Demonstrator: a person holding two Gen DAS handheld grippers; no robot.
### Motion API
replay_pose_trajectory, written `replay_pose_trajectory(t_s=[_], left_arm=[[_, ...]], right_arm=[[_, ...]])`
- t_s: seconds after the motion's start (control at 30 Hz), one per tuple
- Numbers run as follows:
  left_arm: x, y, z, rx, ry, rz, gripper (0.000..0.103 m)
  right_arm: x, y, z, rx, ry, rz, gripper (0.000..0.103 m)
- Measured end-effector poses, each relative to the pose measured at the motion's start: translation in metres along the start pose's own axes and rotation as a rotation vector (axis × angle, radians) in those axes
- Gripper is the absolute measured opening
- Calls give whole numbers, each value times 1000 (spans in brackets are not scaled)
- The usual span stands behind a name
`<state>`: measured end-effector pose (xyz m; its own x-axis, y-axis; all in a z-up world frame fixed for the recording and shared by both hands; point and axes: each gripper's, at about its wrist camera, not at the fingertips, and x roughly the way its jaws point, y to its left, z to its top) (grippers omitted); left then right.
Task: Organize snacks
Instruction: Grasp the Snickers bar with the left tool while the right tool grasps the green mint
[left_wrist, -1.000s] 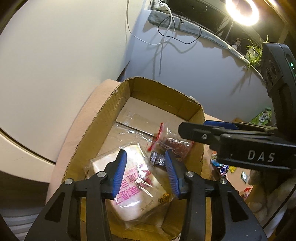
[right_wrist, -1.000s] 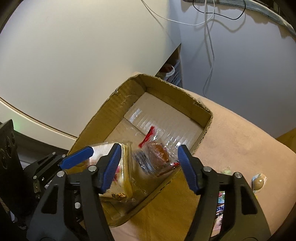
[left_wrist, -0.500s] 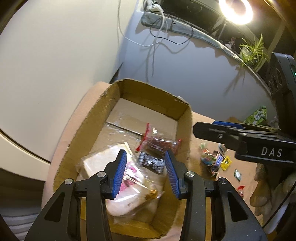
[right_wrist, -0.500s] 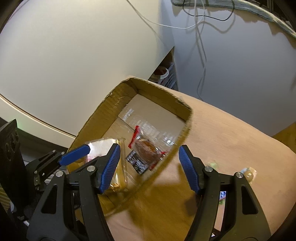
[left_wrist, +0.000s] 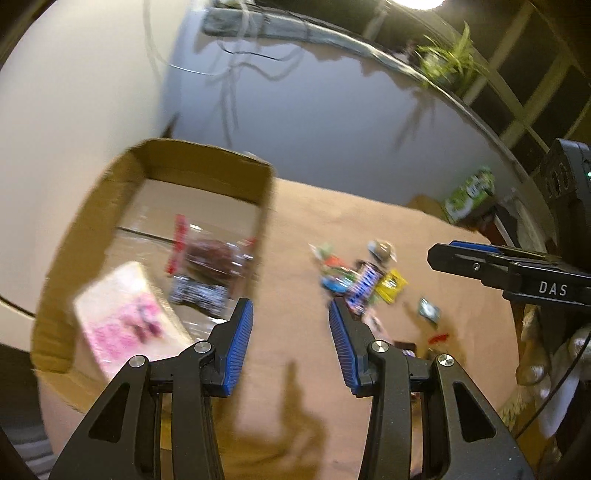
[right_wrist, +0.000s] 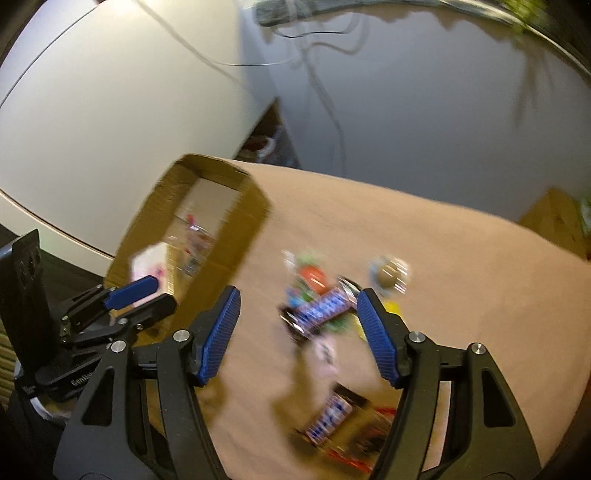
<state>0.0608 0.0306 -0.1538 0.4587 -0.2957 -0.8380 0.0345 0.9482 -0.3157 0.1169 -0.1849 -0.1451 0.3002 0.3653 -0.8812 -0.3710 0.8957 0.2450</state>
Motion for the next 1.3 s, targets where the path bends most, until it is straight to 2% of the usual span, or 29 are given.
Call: replay_pose_trajectory(t_s=[0.33,0.53,0.73,0.9,1.3], left_arm=[[27,-59,-18,113,102,-86,42],[44,-88,-37,173,178,-118,42],[59,-103,-51,204,245,-134,42],[73,-109,-58,206,281,-132,42],[98,-123,-63,241,308,-97,41]], right_arm=[[-17,-74,-54,147,36,-94,69],[-11,-97,-73,182,56,-143,69],[14,-97,-78,92,113,-166,67],[35,-90,-76,-17,175,-184,50],[71,-78,-70,-178,264,-249,46]])
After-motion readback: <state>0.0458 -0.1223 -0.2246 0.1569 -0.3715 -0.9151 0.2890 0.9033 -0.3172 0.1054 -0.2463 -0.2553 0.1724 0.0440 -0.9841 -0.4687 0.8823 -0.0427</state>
